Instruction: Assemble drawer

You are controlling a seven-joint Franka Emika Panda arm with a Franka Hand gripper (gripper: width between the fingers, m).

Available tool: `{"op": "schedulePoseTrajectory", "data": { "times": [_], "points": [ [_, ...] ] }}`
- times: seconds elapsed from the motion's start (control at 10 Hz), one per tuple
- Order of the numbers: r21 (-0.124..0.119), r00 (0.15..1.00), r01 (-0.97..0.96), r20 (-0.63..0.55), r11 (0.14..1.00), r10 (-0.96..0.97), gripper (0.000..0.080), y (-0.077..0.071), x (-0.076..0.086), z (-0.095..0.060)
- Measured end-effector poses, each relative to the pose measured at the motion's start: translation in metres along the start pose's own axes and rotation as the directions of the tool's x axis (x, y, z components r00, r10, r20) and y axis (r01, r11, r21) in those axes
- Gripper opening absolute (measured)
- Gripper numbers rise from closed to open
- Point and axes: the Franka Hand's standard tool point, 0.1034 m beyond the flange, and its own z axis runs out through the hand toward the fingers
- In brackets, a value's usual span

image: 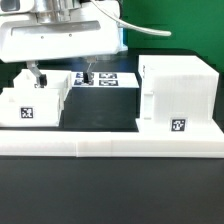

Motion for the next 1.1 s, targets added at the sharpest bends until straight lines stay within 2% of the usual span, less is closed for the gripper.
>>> {"op": "schedulePoseTrajectory", "data": {
  "times": [0.1,0.3,0.8,1.0,1.1],
  "points": [
    [0.003,0.998,0.062,0.008,0.998,-0.062,0.0649,0.004,-0.002,0.002],
    [-0.002,0.994,0.103,0.034,0.995,-0.103,0.0649,0.008,-0.017,0.02],
    [-0.061,0.995,0.098,0.015,0.993,-0.097,0.0649,0.023,-0.026,0.049],
    [-0.085,0.995,0.104,-0.002,0.991,-0.104,0.0649,0.023,-0.028,0.054],
    [-0.085,0.995,0.101,-0.001,0.991,-0.101,0.0649,0.025,-0.03,0.054]
  ]
}}
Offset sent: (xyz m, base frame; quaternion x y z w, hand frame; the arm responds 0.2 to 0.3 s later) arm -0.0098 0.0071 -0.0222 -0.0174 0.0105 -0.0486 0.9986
